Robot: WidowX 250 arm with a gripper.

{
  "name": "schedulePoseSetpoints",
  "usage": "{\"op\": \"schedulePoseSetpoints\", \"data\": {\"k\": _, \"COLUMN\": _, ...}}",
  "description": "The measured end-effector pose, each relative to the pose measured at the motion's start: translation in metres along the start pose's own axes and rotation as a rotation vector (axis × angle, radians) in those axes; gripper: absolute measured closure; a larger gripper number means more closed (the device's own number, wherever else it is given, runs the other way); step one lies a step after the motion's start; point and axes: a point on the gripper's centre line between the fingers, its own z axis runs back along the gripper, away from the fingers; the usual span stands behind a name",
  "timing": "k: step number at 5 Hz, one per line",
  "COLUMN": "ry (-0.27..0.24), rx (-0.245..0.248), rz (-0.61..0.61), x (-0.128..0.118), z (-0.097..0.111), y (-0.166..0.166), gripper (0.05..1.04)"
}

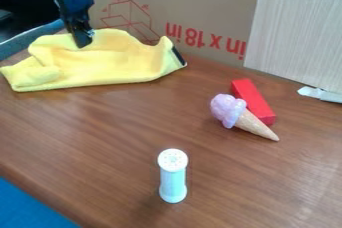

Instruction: Unfold the cloth top left to the bottom right

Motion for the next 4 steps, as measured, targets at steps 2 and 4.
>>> {"op": "schedulePoseSetpoints", "data": {"k": 2, "ry": -0.071, "rx": 0.028, "rz": -0.165, "x": -0.037, "z": 0.024, "y": -0.052, "gripper": 1.014}}
{"op": "schedulePoseSetpoints", "data": {"k": 4, "ry": -0.075, "rx": 0.077, "rz": -0.314, "x": -0.085, "z": 0.029, "y": -0.11, "gripper": 1.014}}
